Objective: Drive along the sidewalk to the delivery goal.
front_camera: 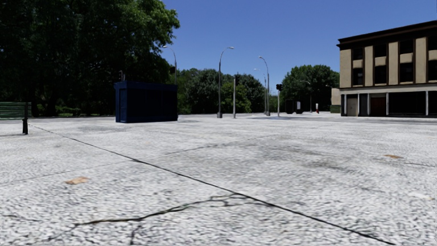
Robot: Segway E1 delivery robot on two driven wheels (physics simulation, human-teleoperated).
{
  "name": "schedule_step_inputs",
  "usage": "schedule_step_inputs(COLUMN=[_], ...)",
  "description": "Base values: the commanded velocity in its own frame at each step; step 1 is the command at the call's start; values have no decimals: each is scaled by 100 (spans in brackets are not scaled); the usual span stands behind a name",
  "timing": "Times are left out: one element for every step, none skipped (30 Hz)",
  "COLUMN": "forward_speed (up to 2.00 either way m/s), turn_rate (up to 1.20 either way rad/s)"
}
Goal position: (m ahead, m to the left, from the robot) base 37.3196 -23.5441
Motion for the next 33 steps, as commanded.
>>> schedule_step_inputs(forward_speed=[200,200,200,200,200,200,200,200,200,200,200,200,200,200,200,200,200,200,200,200,200,200,200,200,200,200,200,200,200,200,200,200,200], turn_rate=[0,0,0,0,0,0,0,0,0,0,0,0,0,0,0,0,0,0,0,0,0,0,0,0,0,0,0,0,0,0,0,0,0])
